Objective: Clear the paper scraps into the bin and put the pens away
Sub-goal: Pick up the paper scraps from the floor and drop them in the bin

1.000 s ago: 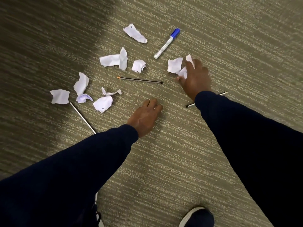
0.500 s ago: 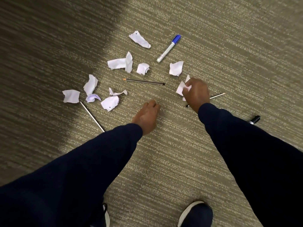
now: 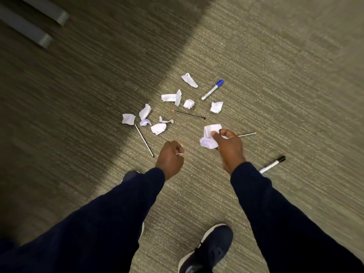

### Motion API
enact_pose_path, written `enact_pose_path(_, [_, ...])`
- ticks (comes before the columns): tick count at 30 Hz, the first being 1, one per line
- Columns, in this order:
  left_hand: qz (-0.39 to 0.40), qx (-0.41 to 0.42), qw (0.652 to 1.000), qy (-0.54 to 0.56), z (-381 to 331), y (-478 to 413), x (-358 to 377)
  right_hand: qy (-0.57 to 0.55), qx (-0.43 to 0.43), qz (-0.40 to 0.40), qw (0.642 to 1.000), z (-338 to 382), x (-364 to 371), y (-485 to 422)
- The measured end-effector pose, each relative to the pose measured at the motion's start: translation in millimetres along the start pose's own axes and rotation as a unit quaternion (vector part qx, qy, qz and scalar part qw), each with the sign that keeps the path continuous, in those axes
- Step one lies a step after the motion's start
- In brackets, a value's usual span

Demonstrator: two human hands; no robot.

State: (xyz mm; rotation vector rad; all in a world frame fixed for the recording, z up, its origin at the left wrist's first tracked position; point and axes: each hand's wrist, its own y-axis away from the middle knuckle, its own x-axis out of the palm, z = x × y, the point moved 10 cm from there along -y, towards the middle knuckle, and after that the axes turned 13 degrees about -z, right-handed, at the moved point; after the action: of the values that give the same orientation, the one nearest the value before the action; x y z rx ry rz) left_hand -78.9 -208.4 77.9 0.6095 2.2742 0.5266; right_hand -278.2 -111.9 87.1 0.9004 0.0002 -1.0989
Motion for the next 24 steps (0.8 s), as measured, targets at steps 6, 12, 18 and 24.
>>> enact_pose_path(6, [-0.084,-0.032,0.992,0.084,-34,68,-99,0.0,0.004,0.059,0.998,30,-2,102])
enact_pose_path(12, [-0.133,-0.09,0.976,0.149,-14,128,-164,0.028,-0.009,0.106,0.994,35,14,183])
enact_pose_path(18, [-0.159,-0.167,0.942,0.245,69,180,-197,0.064,-0.007,0.138,0.988,-7,50,250])
enact_pose_path(24, [-0.203,-0.231,0.901,0.307,198,230,-273,0.126,-0.001,0.182,0.975,-77,130,348])
